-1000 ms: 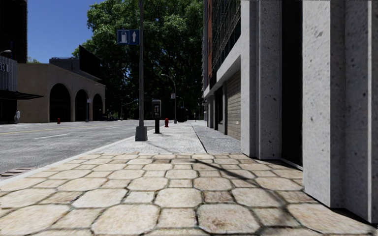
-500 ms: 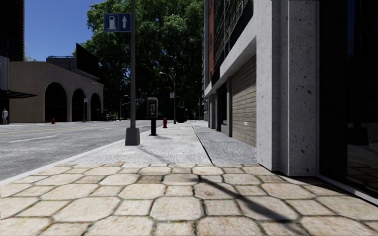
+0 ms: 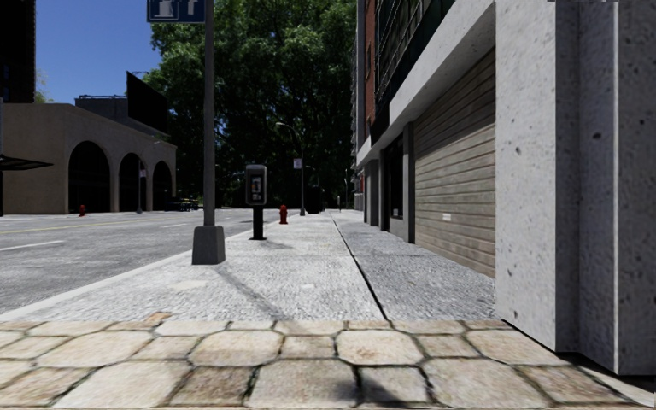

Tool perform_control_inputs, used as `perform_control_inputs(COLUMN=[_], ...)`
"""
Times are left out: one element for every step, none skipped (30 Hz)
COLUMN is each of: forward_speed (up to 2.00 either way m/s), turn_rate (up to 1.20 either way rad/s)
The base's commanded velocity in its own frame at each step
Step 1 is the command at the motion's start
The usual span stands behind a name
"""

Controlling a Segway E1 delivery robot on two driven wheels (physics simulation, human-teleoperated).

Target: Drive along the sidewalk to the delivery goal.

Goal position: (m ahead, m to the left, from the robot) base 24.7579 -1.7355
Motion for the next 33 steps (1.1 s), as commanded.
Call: perform_control_inputs(forward_speed=[2.00, 2.00, 2.00, 2.00, 2.00, 2.00, 2.00, 2.00, 2.00, 2.00, 2.00, 2.00, 2.00, 2.00, 2.00, 2.00, 2.00, 2.00, 2.00, 2.00, 2.00, 2.00, 2.00, 2.00, 2.00, 2.00, 2.00, 2.00, 2.00, 2.00, 2.00, 2.00, 2.00], turn_rate=[0.00, 0.00, 0.00, 0.00, 0.00, 0.00, 0.00, 0.00, 0.00, 0.00, 0.00, 0.00, 0.00, 0.00, 0.00, 0.00, 0.00, 0.00, 0.00, 0.00, 0.00, 0.00, 0.00, 0.00, 0.00, 0.00, 0.00, 0.00, 0.00, 0.00, 0.00, 0.00, 0.00])
